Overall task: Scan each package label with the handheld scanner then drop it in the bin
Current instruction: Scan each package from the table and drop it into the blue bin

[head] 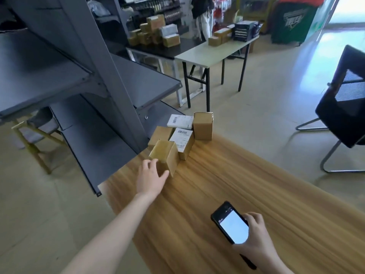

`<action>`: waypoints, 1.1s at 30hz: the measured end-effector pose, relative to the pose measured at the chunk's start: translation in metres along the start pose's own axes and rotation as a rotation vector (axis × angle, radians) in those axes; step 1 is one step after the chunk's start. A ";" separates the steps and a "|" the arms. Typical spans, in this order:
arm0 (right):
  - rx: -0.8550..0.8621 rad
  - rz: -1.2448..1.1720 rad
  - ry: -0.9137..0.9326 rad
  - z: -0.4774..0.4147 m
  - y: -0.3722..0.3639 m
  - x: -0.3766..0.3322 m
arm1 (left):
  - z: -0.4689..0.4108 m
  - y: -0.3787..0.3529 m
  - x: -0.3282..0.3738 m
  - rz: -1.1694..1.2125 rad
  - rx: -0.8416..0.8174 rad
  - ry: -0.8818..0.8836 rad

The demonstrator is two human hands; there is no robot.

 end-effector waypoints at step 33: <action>-0.041 0.097 -0.043 0.040 0.014 0.019 | 0.146 -0.080 -0.038 -0.129 -0.293 -0.395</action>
Point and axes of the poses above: each hand's wrist, its own z-axis away from the middle knuckle, its own y-axis out of the back of the hand, x = y × z, the point moved 5 cm from there along -z, towards the middle knuckle, and after that the axes turned 15 degrees about y, right-handed, at the moved point
